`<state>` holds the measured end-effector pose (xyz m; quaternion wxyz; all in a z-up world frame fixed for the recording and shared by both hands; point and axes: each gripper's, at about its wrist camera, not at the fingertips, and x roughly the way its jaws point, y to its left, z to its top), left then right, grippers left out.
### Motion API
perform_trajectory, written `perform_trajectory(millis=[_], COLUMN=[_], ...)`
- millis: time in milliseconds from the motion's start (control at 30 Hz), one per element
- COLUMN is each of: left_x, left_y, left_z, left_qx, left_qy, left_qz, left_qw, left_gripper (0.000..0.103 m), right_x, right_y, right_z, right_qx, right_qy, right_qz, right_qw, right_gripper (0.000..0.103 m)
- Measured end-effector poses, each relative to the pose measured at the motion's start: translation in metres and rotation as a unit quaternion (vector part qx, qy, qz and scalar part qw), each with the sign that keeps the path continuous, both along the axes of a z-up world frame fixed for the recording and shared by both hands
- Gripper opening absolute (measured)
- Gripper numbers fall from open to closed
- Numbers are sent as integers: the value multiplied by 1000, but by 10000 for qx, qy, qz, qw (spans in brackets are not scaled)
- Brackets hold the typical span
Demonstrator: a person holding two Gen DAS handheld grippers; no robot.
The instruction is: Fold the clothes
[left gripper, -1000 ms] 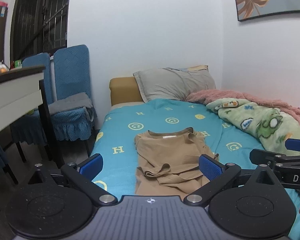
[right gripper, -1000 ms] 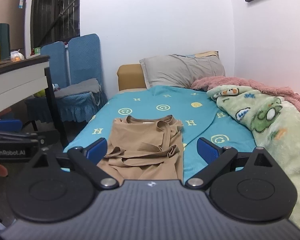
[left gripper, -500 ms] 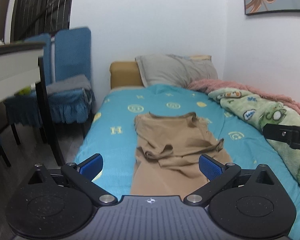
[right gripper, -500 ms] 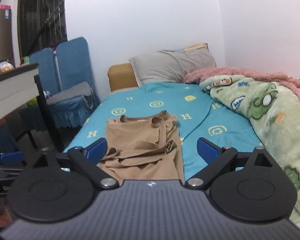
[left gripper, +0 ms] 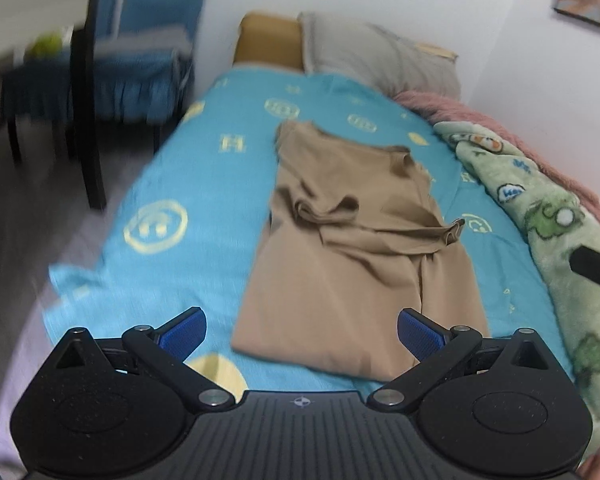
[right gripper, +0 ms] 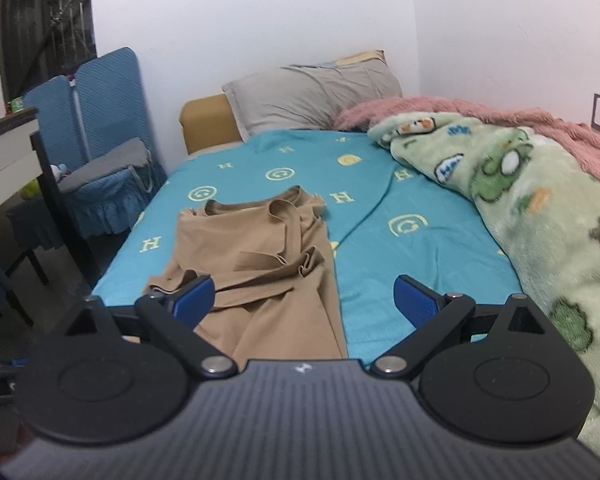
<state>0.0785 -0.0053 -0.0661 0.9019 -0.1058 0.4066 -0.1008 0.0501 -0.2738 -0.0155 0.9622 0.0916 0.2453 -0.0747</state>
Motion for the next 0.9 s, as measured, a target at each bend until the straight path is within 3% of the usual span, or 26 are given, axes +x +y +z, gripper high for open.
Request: perform_trajectory(millis=[233, 300, 433, 567, 667, 767, 900], left_x=[21, 25, 29, 35, 44, 52, 57], left_y=[5, 7, 12, 13, 14, 17, 19], left_z=[-31, -40, -53, -58, -61, -67, -73], left_qx=[-644, -936, -1526, -1831, -2094, -2427, -2674], left_qy=[871, 1138, 1487, 1674, 1780, 1755, 1664], left_qz=[254, 376, 604, 833, 1056, 1177, 1157], left_qw=[9938, 9884, 9752, 9652, 9557, 9468, 9420], left_gripper=[100, 93, 93, 93, 93, 93, 91], right_x=[0, 2, 6, 11, 13, 16, 16], right_y=[-1, -4, -9, -14, -26, -46, -72], right_z=[-1, -2, -5, -14, -20, -35, -71], right_qx=[127, 196, 386, 633, 1090, 1971, 3459], right_qy=[212, 248, 352, 530, 641, 830, 1270], right_qz=[-58, -41, -123, -116, -184, -391, -790], right_qw=[9997, 9995, 9986, 9965, 9918, 9761, 9263], right_gripper=[98, 98, 98, 98, 98, 98, 98])
